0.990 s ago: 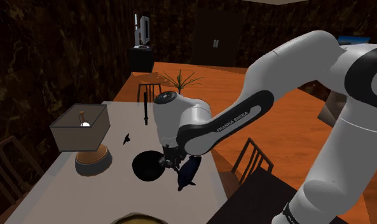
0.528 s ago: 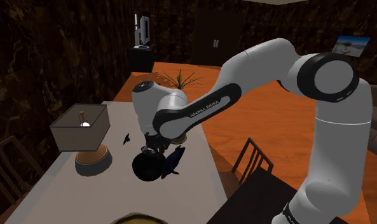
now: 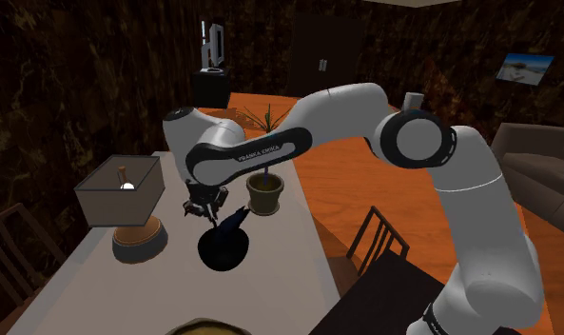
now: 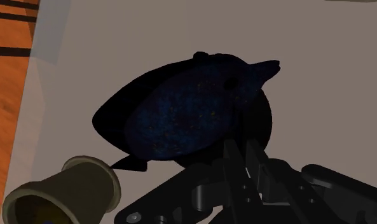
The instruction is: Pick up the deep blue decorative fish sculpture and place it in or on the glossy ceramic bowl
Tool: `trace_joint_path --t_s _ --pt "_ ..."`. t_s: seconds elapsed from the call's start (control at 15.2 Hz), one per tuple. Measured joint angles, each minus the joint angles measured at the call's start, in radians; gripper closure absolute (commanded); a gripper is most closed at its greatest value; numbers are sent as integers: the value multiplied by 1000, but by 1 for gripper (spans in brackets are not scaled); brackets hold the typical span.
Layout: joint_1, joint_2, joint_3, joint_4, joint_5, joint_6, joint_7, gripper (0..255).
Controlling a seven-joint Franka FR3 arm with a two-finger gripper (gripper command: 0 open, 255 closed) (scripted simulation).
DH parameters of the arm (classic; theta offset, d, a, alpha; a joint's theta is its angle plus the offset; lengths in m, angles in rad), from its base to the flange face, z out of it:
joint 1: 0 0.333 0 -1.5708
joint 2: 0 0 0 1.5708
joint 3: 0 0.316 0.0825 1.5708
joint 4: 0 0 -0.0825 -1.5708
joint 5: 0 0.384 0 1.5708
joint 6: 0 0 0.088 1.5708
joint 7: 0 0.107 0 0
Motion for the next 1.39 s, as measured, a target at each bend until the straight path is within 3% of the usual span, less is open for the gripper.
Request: trace_joint_path --t_s 0.2,0.4,1.39 --pt "72 125 -29 237 -23 -98 -43 255" --pt "93 177 -42 303 -34 -108 -54 255" --pt "87 250 -66 226 -68 30 -11 255"
